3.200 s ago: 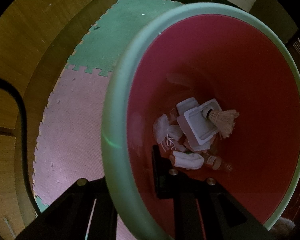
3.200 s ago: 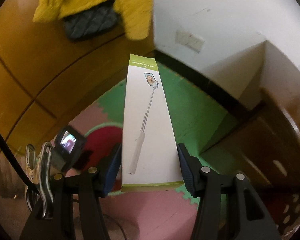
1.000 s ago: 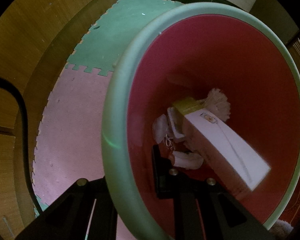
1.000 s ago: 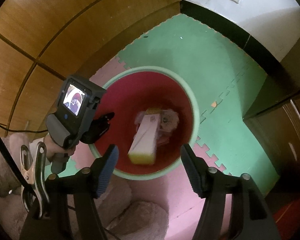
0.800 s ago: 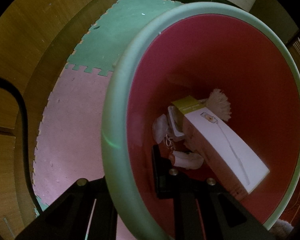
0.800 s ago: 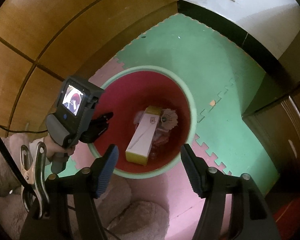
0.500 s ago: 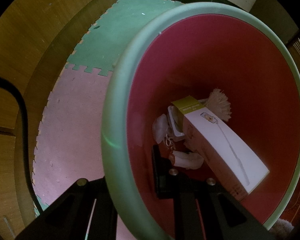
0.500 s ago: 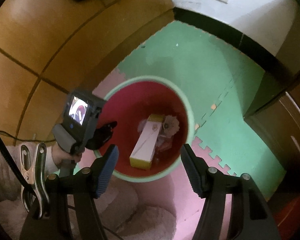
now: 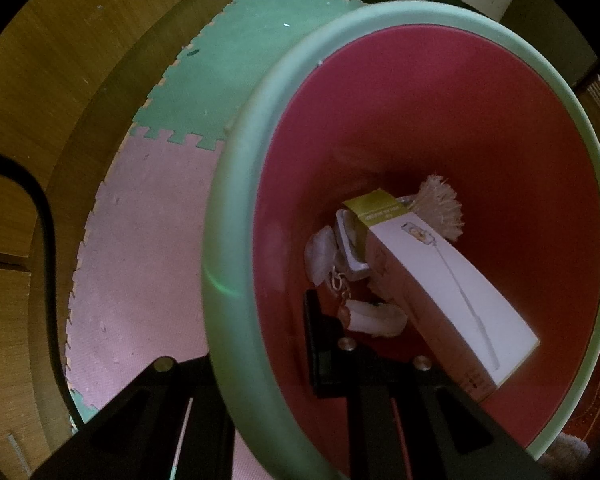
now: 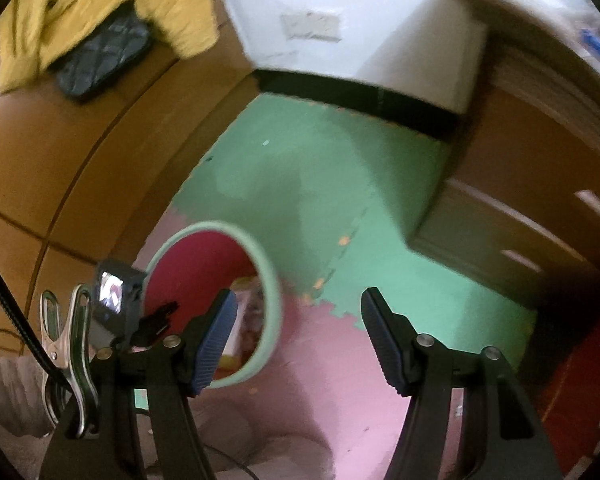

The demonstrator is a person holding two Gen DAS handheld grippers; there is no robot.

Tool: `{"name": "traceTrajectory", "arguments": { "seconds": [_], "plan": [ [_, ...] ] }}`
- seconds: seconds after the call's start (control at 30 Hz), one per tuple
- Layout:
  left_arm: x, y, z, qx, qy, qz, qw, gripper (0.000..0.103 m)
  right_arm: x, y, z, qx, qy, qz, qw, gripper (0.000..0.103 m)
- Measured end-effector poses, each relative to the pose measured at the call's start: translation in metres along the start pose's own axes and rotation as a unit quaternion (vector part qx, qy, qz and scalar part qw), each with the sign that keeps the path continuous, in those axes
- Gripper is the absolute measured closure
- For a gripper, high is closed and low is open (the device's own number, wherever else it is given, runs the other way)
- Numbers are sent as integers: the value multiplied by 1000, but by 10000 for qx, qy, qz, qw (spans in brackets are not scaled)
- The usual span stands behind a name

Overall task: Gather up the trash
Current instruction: 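Lower the right gripper to the clear plastic packet on the floor mat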

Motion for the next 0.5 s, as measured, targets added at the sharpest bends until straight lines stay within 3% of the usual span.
{"name": "traceTrajectory", "arguments": {
  "seconds": [0.23, 0.5],
  "plan": [
    [0, 4, 2, -28, -25, 21, 10000, 93, 50, -20, -66, 585, 524, 446, 9959, 37],
    [2, 3, 2, -70, -64, 76, 9999, 93, 111, -33, -128, 1099, 1182, 1089, 9809, 37]
  ]
}}
Point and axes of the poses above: each gripper's, at about its wrist camera, not at the fingertips, and z roughly the way its jaws point, x to its right, y to its underside, the point moved 4 cm from there along z, roughly the way its jaws point, and after that the axes turned 8 degrees about -y, right-handed, at the moved point
